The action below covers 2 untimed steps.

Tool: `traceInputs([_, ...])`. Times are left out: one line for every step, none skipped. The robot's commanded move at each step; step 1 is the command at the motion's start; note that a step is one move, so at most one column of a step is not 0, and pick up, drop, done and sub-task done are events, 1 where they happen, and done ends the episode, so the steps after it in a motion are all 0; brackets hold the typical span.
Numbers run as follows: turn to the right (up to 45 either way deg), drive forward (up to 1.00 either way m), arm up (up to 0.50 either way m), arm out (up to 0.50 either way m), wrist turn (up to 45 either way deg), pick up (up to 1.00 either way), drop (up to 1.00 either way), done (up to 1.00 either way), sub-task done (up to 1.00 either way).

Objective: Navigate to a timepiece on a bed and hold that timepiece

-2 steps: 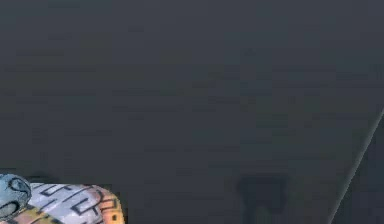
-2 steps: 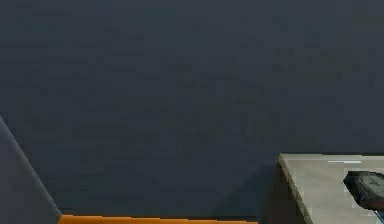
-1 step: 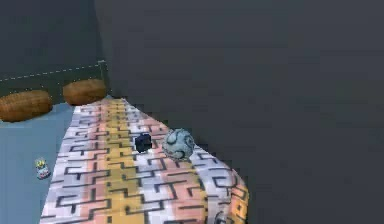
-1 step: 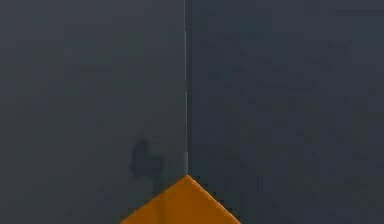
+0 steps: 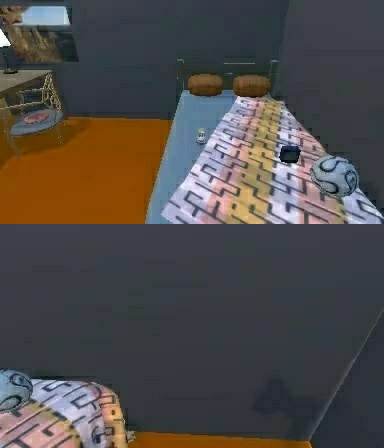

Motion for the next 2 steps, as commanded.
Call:
traceInputs([-45.0,0.00,0.00,0.00,0.0,0.00,0.00,0.00,0.00])
traceInputs([-15.0,0.00,0.00,0.00,0.0,0.00,0.00,0.00,0.00])
